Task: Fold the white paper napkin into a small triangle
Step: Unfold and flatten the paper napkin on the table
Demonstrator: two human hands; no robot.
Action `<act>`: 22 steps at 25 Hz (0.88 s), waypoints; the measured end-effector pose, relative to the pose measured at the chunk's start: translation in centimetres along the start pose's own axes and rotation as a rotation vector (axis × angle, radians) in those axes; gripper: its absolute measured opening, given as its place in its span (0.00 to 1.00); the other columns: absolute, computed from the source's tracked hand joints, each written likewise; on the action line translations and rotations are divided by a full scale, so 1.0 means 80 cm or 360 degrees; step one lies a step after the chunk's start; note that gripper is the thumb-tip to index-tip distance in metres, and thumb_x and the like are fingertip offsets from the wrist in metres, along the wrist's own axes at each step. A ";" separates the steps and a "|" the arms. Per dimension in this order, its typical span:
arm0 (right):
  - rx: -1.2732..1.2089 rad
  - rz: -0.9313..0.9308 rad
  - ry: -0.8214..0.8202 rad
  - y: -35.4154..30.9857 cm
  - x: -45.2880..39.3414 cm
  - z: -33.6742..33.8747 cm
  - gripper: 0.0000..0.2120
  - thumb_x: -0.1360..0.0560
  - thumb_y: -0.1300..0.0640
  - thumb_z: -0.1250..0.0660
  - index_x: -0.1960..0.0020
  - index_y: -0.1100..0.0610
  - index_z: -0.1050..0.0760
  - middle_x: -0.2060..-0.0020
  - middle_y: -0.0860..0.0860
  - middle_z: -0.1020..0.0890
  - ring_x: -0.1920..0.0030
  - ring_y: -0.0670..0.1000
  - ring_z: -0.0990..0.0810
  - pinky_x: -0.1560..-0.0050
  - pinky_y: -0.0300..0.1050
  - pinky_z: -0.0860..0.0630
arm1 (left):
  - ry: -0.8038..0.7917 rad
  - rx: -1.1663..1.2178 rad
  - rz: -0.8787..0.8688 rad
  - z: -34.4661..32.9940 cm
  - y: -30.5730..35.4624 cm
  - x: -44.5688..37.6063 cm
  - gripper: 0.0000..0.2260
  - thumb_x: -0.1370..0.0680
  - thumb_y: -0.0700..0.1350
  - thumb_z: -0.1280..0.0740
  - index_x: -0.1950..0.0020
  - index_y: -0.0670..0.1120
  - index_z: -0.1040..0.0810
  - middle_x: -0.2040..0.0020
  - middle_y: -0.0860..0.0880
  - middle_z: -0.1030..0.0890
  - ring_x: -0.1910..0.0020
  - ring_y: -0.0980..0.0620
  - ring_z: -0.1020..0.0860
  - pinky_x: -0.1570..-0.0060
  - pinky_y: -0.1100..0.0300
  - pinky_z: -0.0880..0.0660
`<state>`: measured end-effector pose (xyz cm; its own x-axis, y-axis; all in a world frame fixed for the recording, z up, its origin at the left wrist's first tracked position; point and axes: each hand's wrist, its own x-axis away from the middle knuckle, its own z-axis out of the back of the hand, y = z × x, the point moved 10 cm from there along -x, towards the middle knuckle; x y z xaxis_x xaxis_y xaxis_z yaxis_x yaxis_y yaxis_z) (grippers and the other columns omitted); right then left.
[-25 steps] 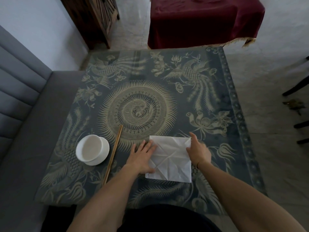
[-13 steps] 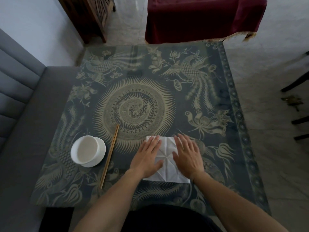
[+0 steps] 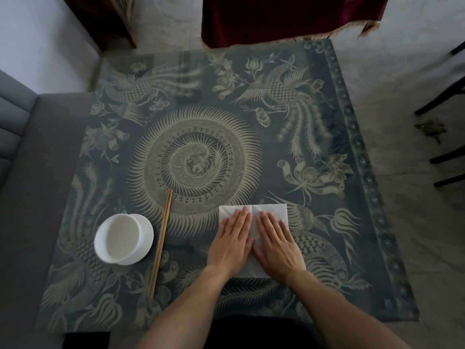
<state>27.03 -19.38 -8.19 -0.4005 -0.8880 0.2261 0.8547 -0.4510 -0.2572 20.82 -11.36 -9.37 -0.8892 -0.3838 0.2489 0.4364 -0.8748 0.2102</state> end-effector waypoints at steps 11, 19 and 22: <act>0.0169 -0.0257 -0.0049 0.077 0.023 -0.004 0.41 0.22 0.31 0.53 0.21 0.57 0.57 0.21 0.55 0.52 0.22 0.54 0.56 0.25 0.64 0.55 | -0.0007 -0.0122 0.0093 -0.006 -0.066 0.025 0.30 0.16 0.59 0.54 0.19 0.45 0.54 0.19 0.48 0.55 0.21 0.48 0.55 0.25 0.41 0.59; -0.0123 -0.0176 0.0163 0.007 -0.015 0.010 0.32 0.18 0.53 0.42 0.21 0.60 0.55 0.22 0.57 0.52 0.22 0.54 0.57 0.23 0.53 0.53 | 0.0123 0.0141 -0.0145 0.022 0.011 -0.009 0.27 0.15 0.54 0.57 0.20 0.42 0.55 0.19 0.45 0.56 0.21 0.48 0.57 0.24 0.49 0.56; -0.0121 -0.0267 0.0110 0.010 -0.030 -0.003 0.30 0.18 0.53 0.47 0.21 0.60 0.56 0.22 0.56 0.55 0.22 0.53 0.58 0.23 0.53 0.55 | 0.0051 0.0101 -0.0101 0.009 0.012 -0.027 0.28 0.16 0.55 0.60 0.20 0.42 0.55 0.19 0.45 0.58 0.21 0.50 0.60 0.23 0.49 0.54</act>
<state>28.61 -17.63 -9.13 -0.5594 -0.8026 0.2070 0.7477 -0.5964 -0.2920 23.26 -11.12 -9.03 -0.9188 -0.3386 0.2031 0.3862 -0.8775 0.2842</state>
